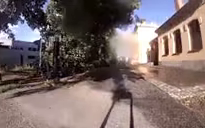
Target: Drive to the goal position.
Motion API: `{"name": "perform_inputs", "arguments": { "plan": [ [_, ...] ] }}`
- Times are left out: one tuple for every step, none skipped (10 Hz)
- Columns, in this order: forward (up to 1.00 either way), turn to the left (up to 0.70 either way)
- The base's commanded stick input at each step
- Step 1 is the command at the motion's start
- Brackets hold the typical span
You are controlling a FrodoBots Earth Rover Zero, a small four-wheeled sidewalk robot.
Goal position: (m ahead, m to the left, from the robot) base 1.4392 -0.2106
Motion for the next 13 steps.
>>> {"name": "perform_inputs", "arguments": {
  "plan": [
    [0.50, 0.00],
    [0.50, 0.00],
    [0.50, 0.00],
    [0.50, 0.00],
    [0.50, 0.00],
    [0.50, 0.00],
    [0.50, 0.00],
    [0.50, 0.00],
    [0.50, 0.00],
    [0.50, 0.00],
    [0.50, 0.00],
    [0.50, 0.00],
    [0.50, 0.00]
  ]
}}
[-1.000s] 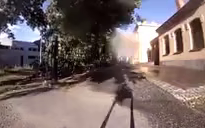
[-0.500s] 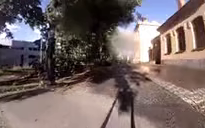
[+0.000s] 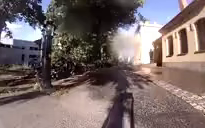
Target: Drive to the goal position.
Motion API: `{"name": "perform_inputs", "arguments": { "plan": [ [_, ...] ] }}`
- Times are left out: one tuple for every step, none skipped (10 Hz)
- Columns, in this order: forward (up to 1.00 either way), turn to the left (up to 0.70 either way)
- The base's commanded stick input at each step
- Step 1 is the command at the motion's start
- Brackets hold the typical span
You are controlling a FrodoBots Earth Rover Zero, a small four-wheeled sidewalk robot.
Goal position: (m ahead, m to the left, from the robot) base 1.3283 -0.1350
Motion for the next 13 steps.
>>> {"name": "perform_inputs", "arguments": {
  "plan": [
    [0.50, 0.00],
    [0.50, 0.00],
    [0.50, 0.00],
    [0.50, 0.00],
    [0.50, 0.00],
    [0.50, 0.00],
    [0.50, 0.00],
    [0.50, -0.04],
    [0.50, -0.09],
    [0.50, -0.37],
    [0.50, -0.50],
    [0.50, -0.50],
    [0.50, -0.40]
  ]
}}
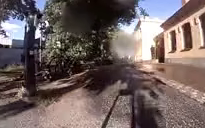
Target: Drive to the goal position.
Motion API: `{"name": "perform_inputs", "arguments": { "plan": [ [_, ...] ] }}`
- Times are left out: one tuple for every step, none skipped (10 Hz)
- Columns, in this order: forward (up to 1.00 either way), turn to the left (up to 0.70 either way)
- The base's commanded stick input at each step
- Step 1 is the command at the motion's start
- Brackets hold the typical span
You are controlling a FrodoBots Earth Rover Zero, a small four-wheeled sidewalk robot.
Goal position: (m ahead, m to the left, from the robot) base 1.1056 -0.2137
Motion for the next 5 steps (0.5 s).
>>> {"name": "perform_inputs", "arguments": {
  "plan": [
    [0.50, -0.15],
    [0.50, 0.00],
    [0.50, 0.00],
    [0.50, 0.00],
    [0.50, 0.00]
  ]
}}
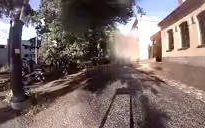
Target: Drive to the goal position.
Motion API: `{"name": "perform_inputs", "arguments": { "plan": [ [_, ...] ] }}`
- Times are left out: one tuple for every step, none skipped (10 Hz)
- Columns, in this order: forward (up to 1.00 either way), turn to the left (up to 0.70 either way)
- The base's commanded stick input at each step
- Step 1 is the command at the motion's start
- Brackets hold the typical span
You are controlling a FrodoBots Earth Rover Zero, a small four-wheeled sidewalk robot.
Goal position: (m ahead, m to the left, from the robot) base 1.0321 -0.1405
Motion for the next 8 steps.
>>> {"name": "perform_inputs", "arguments": {
  "plan": [
    [0.50, 0.00],
    [0.50, 0.00],
    [0.50, 0.00],
    [0.50, 0.00],
    [0.50, 0.00],
    [0.50, 0.00],
    [0.50, 0.00],
    [0.50, 0.00]
  ]
}}
